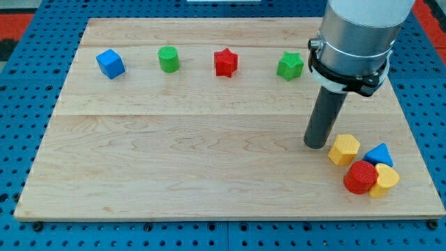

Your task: Slide the yellow hexagon closer to group of blocks

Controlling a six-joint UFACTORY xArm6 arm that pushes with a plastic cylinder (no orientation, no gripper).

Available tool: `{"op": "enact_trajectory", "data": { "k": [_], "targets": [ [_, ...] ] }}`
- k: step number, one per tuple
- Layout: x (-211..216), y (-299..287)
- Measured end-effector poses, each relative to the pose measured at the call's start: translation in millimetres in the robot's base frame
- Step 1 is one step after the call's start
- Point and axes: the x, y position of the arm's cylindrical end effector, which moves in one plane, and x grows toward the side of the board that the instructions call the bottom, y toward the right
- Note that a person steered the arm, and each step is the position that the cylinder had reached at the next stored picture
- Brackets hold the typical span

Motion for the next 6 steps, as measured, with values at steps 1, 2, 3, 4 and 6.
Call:
{"op": "enact_trajectory", "data": {
  "k": [1,2,3,4,6],
  "targets": [
    [-12,0],
    [-19,8],
    [-18,33],
    [-8,48],
    [4,47]
  ]
}}
